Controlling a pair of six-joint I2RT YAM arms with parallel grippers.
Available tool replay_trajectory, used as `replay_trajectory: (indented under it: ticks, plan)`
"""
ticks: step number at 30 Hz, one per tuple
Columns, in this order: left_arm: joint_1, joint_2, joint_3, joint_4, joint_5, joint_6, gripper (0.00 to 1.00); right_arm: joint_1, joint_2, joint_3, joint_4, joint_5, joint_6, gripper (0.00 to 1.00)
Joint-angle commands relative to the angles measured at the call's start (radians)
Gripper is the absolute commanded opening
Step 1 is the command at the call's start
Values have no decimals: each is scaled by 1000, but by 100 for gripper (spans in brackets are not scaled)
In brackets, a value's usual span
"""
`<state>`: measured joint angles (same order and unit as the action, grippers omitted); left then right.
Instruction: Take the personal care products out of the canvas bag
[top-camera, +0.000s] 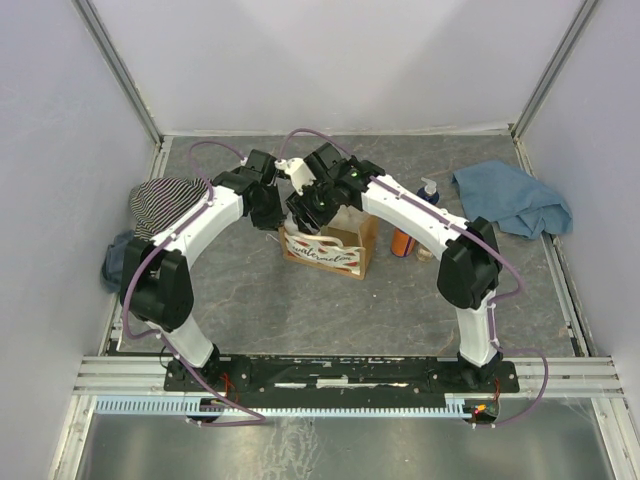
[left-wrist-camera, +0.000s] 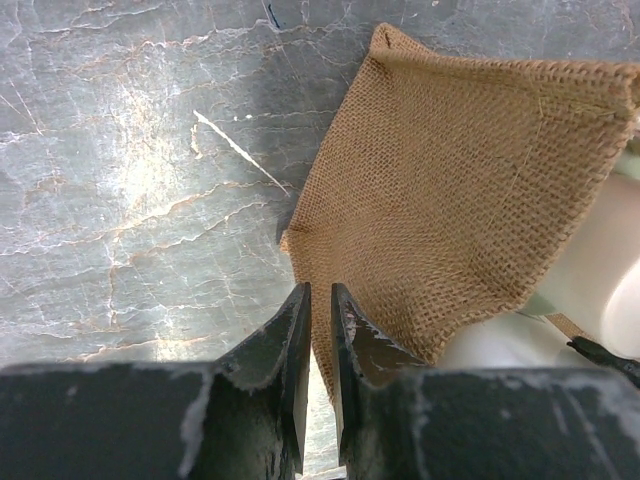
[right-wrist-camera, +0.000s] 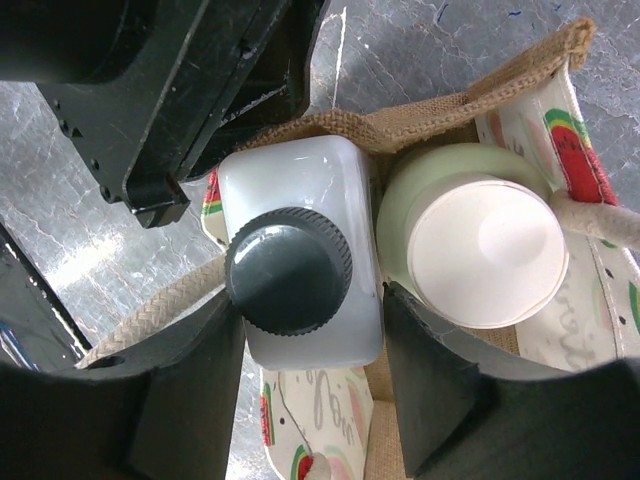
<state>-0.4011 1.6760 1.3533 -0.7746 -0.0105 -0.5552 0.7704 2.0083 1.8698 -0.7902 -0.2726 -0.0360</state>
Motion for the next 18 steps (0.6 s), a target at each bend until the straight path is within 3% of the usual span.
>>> replay_trajectory:
  ticks: [1, 4, 18]
  plan:
    - [-56, 8, 31, 9, 35, 18, 21, 10, 27, 39, 142, 17, 93, 40]
    - [-56, 6, 31, 7, 34, 18, 21, 8, -44, 7, 135, 72, 97, 32]
    - [-56, -13, 29, -12, 19, 26, 21, -47, -334, -289, 81, 198, 59, 33]
